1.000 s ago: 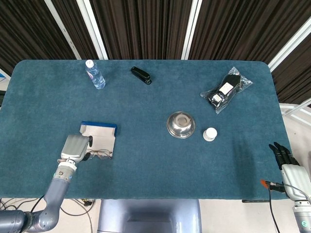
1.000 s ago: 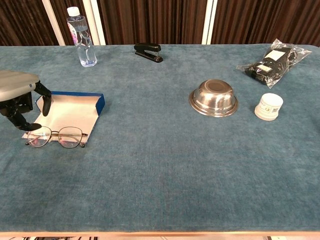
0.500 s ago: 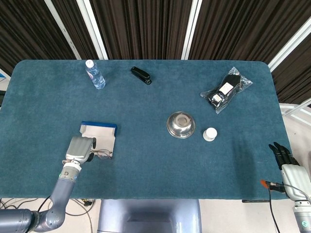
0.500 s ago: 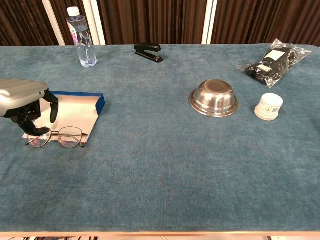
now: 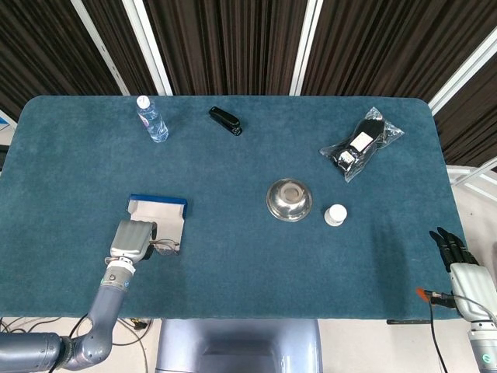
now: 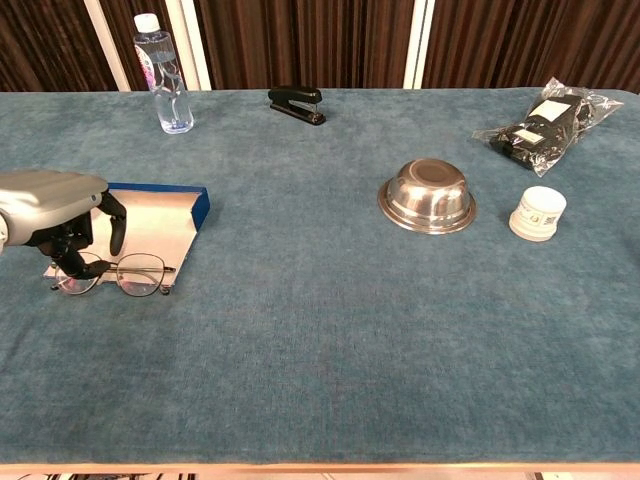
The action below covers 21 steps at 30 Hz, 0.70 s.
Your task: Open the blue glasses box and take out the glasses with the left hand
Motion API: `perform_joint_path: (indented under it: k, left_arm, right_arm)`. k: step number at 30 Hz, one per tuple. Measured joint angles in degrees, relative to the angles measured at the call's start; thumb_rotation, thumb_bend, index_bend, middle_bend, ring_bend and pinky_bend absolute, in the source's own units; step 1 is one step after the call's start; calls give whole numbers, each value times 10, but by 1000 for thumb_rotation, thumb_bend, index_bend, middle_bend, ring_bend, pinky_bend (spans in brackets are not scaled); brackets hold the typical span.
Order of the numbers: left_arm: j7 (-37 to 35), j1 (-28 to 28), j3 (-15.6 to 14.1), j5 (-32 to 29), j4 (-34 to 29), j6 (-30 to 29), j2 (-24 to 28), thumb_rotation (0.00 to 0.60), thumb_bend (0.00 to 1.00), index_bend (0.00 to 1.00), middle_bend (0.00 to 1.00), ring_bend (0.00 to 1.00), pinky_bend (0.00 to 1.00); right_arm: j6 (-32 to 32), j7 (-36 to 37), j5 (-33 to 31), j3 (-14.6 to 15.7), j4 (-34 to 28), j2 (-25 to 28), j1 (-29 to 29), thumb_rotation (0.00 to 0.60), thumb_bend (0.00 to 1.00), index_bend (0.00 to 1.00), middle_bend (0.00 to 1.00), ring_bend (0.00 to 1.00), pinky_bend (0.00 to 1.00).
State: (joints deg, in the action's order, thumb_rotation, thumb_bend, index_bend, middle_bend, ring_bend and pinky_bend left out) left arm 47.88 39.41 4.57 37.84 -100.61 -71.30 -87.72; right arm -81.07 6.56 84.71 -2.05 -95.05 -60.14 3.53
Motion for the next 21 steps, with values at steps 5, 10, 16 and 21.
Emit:
perform_joint_path:
  k: [5,10,16,21]
  left_arm:
    - [2,1,-1,0,0,1,-2,600,363,520,1000,1000,1000]
    - [2,2,-1,-1,1,1,-4,600,372,528,1000,1000,1000]
    - [5,3,-1,-3,4,2,-6,600,376,533,1000,1000,1000]
    - [6,4,0,-4,5,2,-6,600,376,533,1000,1000,1000]
  right_arm:
    - [0,0,0,0,0,0,0,600,112,0,0,0,212]
    - [0,-1,0,0,0,0,0,600,112,0,0,0,212]
    - [0,-1,0,0,-1,0,0,600,112,0,0,0,212]
    - [0,-2,-1,0,-1,0,0,600,113,0,0,0,212]
